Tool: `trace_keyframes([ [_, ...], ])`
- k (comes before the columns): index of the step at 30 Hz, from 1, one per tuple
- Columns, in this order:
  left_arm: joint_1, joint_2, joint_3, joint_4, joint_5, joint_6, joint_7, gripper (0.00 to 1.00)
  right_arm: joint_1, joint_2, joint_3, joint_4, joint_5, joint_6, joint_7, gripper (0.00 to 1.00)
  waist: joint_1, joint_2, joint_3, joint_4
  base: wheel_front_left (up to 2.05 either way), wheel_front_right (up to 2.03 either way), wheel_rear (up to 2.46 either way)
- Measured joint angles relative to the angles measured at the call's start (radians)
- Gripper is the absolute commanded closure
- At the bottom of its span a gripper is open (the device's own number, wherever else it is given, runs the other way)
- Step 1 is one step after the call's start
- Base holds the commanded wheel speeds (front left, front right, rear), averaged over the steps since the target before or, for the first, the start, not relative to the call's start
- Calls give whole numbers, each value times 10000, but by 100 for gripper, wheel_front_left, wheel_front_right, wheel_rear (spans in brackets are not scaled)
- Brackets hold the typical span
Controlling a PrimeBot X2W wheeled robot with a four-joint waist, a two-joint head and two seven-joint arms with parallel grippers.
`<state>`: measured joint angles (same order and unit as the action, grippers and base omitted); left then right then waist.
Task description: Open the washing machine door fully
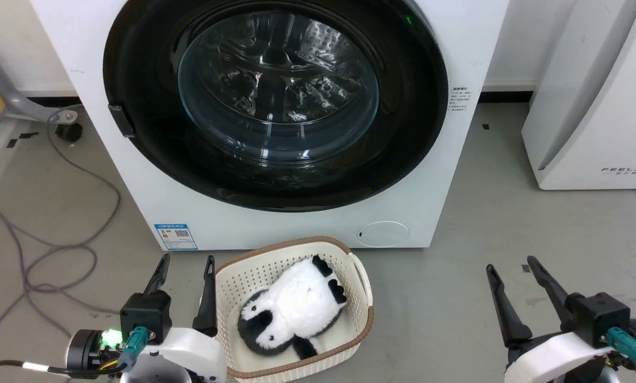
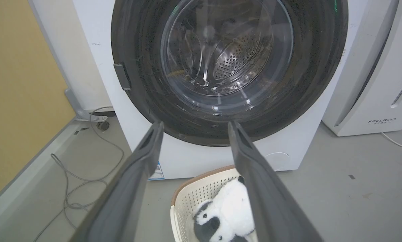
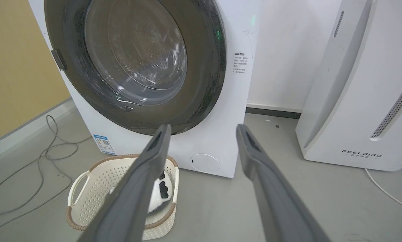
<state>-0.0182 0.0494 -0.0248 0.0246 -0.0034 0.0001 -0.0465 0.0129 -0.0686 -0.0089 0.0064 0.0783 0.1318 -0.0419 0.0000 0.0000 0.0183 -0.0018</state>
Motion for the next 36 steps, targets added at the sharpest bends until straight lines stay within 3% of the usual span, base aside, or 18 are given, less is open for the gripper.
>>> trace_keyframes([
  [19, -46, 8, -255, 128, 0, -25, -395, 0, -1136, -500, -265, 201, 2123, -2, 336, 0, 0, 0, 529, 55, 0, 0, 0],
  [36, -251, 27, -476, 174, -6, -31, -752, 0, -2541, -775, -612, 602, 4598, -2, 2042, 0, 0, 0, 1058, 235, 0, 0, 0],
])
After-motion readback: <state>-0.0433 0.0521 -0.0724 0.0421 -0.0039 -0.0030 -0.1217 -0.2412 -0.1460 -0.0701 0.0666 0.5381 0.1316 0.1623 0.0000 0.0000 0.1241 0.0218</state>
